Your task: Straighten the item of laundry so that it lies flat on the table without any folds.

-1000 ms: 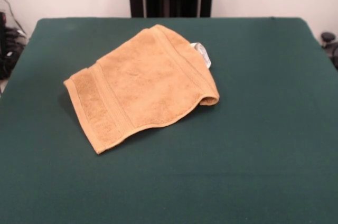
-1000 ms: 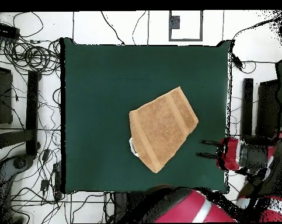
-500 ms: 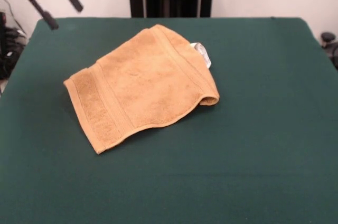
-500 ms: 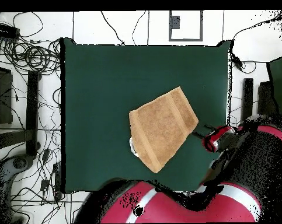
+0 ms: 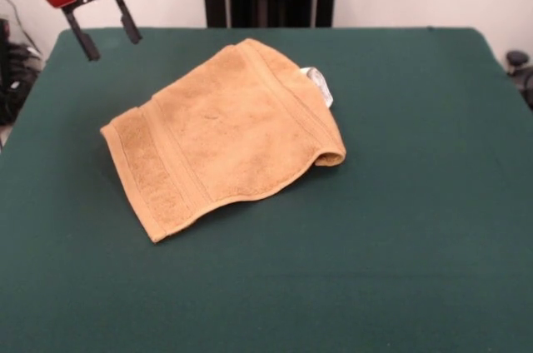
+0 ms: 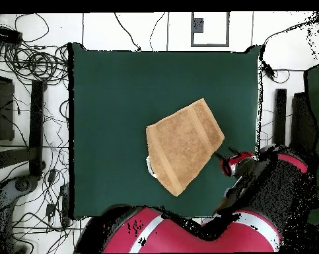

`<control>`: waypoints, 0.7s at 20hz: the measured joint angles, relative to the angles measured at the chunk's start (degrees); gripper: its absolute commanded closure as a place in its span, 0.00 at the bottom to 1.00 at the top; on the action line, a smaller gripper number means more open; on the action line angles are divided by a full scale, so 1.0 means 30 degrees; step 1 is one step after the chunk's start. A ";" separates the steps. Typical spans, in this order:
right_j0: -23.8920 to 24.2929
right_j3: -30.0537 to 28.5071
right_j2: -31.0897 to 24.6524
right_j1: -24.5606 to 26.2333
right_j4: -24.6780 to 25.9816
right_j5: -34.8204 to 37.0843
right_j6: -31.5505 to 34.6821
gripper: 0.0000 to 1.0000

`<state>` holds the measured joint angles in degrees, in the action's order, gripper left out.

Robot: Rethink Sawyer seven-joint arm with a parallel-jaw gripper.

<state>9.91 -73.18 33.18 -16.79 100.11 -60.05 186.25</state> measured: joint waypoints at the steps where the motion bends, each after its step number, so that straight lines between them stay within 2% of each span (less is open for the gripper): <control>1: -0.0017 -0.0116 0.0000 -0.0002 -0.0029 0.0000 0.0000 0.00; 9: -0.0024 -0.0866 -0.0036 -0.0010 -0.0584 0.0000 0.0000 0.00; 14: 0.0592 -0.1079 -0.0539 0.0004 -0.1714 0.0000 0.0000 0.00</control>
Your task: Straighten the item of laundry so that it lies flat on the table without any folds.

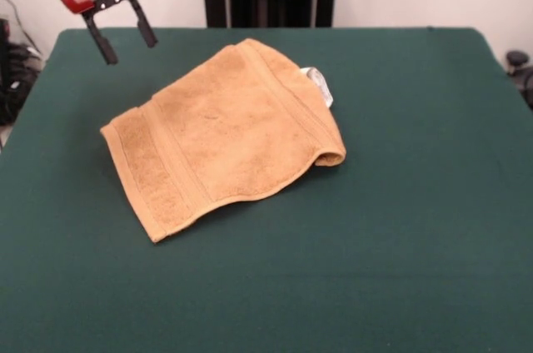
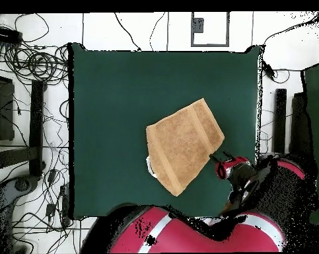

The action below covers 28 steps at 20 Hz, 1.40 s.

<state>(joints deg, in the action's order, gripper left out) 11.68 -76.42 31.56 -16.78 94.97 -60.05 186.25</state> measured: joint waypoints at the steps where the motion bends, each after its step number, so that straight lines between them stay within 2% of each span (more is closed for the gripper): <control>1: 0.0102 0.0000 -0.0066 0.0000 -0.0134 0.0004 0.0000 0.00; 9: 0.1490 -0.0288 -0.0785 -0.0067 -0.2650 0.0008 0.0000 0.00; 15: 0.1921 -0.0761 -0.1067 -0.0118 -0.3876 0.0012 -0.0016 0.00; 21: 0.1919 -0.1027 -0.1266 -0.0142 -0.4422 -0.0047 -0.0271 0.00; 28: 0.1862 -0.1575 -0.1491 -0.0216 -0.5605 -0.0162 -0.2797 0.00</control>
<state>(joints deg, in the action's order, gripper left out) 17.27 -81.15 27.09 -17.43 78.16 -60.53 177.86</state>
